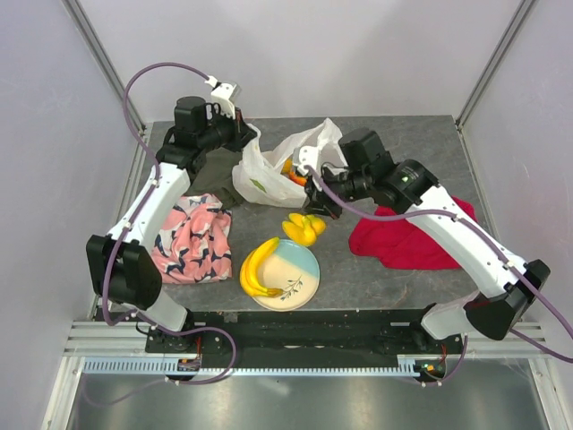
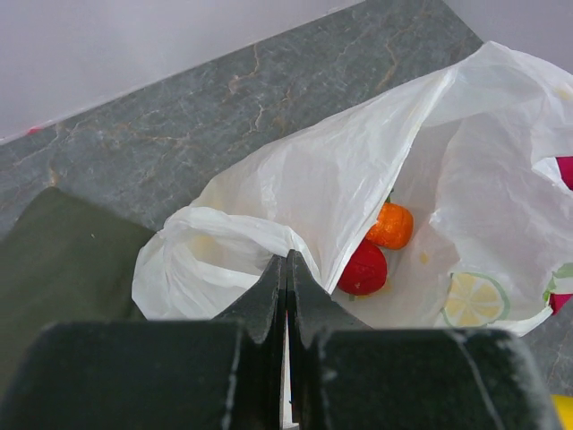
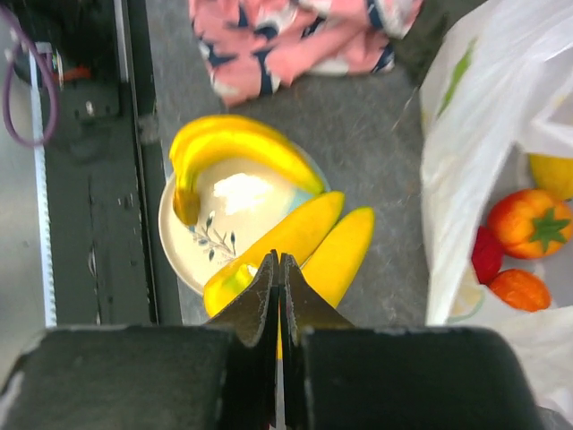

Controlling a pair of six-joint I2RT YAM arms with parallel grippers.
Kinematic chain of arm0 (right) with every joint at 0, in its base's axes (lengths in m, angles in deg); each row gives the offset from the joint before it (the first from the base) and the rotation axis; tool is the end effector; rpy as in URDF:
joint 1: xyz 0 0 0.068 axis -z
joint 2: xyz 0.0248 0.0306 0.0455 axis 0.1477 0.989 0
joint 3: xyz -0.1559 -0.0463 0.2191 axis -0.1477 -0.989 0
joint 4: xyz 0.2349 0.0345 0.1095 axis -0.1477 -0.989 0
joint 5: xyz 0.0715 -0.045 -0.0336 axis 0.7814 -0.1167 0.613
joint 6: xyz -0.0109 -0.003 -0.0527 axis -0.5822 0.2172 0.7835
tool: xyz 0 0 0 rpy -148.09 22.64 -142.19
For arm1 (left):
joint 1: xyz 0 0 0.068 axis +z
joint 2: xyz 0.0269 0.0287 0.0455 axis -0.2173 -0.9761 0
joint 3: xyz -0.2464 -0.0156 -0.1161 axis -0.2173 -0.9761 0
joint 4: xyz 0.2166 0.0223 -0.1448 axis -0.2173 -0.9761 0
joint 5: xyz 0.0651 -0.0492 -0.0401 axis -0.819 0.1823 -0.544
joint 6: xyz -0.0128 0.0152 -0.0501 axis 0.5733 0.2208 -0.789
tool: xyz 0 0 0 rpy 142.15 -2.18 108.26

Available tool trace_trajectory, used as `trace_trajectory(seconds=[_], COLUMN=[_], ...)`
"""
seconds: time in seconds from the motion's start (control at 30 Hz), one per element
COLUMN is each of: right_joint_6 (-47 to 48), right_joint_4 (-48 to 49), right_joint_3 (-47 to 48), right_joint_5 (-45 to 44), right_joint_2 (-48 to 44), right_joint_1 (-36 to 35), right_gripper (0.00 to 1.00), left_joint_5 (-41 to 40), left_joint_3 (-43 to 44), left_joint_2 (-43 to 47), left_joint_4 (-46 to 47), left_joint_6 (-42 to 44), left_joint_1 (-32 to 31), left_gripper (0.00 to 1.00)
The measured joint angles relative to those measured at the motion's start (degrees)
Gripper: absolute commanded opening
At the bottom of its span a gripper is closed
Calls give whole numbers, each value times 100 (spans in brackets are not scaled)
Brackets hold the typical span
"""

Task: Take the fake fruits out of the plastic bag
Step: Place the fake fruit on the plate, then adjust the fake fruit on the plate.

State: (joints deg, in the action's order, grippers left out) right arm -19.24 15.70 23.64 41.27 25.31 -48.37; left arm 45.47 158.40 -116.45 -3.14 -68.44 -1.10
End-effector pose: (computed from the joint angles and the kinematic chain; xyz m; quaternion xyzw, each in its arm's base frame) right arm 0.2115 0.2026 0.4135 -0.5577 0.6675 0.3203 0.3753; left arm 0.3587 -0.1029 0.3747 0.2055 0.7738 -0.2583 0.5406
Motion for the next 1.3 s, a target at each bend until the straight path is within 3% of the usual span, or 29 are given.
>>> trace_trajectory(seconds=[0.3,0.57,0.6,0.63,0.7,0.83,0.93,1.07,1.3], right_joint_6=[647,-66,-232,-435,-868,-1626,-1788,-1493,391], right_joint_4=[560,1547,1674,1808,1971,2179,2129,1707,1228], right_joint_3=[-1443,-2090,-2214,-2371,-2667,-3095,-3069,-2516,-2380], right_joint_5=[-592,-715,-713,-691,-588,-507,-461,-216,-278], right_joint_2=[131,284,271,267,262,503,675,662,-361], right_joint_1=[-699,-846,-791,-713,-468,396,896,920,439], right_gripper=[0,1,3,19,25,51,55,56,59], left_joint_5=[-2,7,7,9,9,33,52,63,133], left_joint_3=[-26,-212,-229,-247,-282,-323,-326,-330,-337], left_joint_2=[98,472,483,490,490,490,490,492,507], left_joint_4=[-24,-42,-42,-44,-44,-48,-50,-50,-59], left_joint_6=[2,2,4,2,2,2,2,0,0], left_joint_1=[0,0,0,0,0,0,0,0,0], left_gripper=[1,2,2,2,2,2,2,1,2])
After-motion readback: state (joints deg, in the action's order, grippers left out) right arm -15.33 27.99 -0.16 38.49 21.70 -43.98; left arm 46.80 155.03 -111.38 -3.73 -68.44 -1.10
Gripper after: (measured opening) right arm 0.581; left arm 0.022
